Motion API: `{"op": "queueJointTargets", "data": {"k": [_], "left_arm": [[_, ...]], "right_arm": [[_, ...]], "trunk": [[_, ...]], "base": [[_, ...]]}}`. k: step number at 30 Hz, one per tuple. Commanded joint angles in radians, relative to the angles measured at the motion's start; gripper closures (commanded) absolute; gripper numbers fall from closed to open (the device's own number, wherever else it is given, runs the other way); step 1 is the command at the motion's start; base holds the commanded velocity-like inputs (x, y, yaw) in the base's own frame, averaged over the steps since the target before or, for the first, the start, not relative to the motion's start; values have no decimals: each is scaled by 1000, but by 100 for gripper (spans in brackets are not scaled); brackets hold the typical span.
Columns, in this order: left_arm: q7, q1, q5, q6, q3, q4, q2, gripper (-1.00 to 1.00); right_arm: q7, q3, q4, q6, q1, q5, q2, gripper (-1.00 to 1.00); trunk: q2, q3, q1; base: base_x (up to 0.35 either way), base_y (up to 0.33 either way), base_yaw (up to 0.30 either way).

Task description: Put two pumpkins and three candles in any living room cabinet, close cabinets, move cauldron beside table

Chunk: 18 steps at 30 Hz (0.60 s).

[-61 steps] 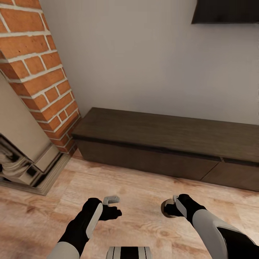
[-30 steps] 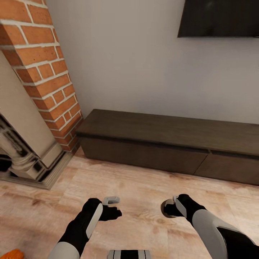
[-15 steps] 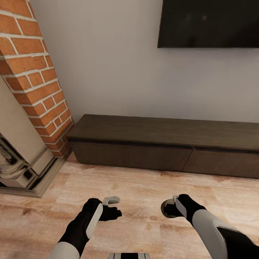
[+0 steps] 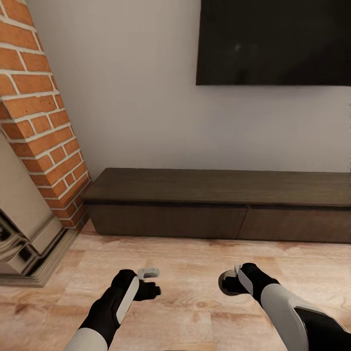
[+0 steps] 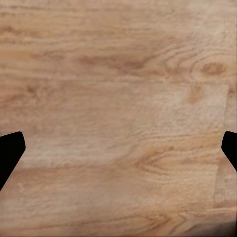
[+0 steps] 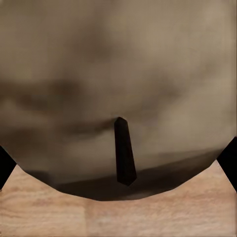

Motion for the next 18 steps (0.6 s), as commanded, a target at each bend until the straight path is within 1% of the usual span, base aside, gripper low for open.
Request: {"op": "queueJointTargets", "data": {"k": [1,8,18], "left_arm": [[15,0,11,3,-2,0,0,-100],[22,0,11,3,1,1,2,-100],[23,0,11,3,2,5,3,-100]], "right_arm": [[1,-9,-1,6,0,10,1,100],[2,-6,-1,7,0,9,2,100],[4,-2,-3,7,0,9,2,100]], "trunk": [[0,3,-1],[2,31,-4],[2,31,-4]], "base": [[0,0,-17],[0,0,-5],[0,0,0]]}}
